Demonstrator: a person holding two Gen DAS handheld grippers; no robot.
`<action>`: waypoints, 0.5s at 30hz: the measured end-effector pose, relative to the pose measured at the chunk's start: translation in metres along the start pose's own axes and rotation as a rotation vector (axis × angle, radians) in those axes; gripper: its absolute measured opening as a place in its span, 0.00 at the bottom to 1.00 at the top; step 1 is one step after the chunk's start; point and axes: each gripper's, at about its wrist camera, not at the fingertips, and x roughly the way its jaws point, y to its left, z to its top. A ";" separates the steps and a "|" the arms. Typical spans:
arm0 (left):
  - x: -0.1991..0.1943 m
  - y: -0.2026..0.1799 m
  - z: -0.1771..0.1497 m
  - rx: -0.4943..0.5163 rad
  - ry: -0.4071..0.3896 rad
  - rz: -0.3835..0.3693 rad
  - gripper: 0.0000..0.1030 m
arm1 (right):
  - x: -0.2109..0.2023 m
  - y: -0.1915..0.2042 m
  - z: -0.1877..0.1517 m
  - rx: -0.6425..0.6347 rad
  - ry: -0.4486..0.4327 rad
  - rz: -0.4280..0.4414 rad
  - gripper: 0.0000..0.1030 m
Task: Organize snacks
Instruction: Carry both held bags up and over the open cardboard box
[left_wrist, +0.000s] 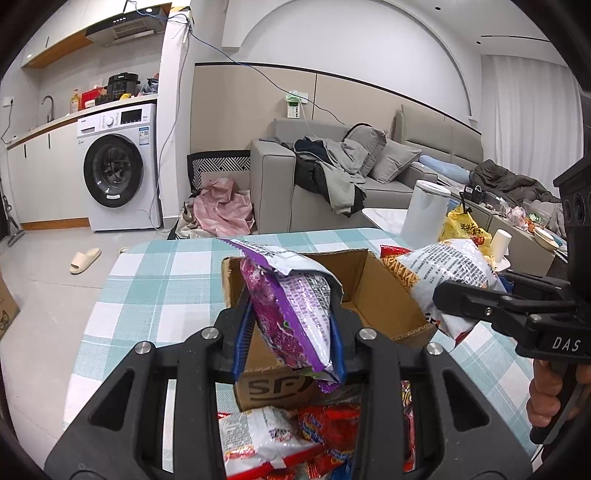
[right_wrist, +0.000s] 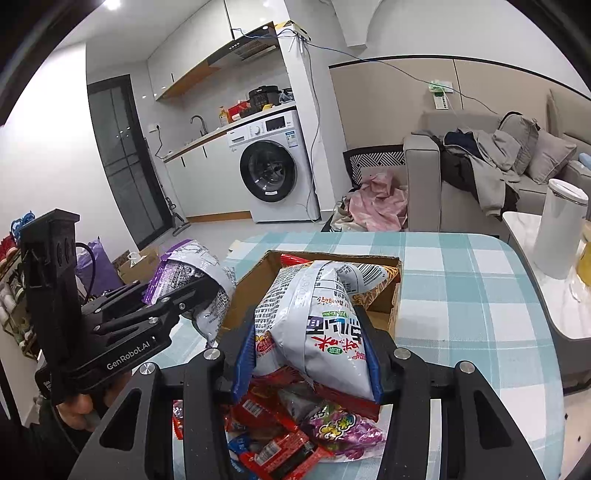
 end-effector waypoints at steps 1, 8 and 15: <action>0.005 -0.001 0.002 0.001 0.002 0.000 0.31 | 0.002 -0.002 0.001 0.001 0.000 0.001 0.47; 0.035 -0.006 0.007 0.011 0.023 -0.006 0.31 | 0.021 -0.010 0.006 0.003 0.025 0.001 0.47; 0.057 0.002 -0.001 0.010 0.045 -0.008 0.31 | 0.049 -0.016 0.005 0.010 0.067 -0.009 0.47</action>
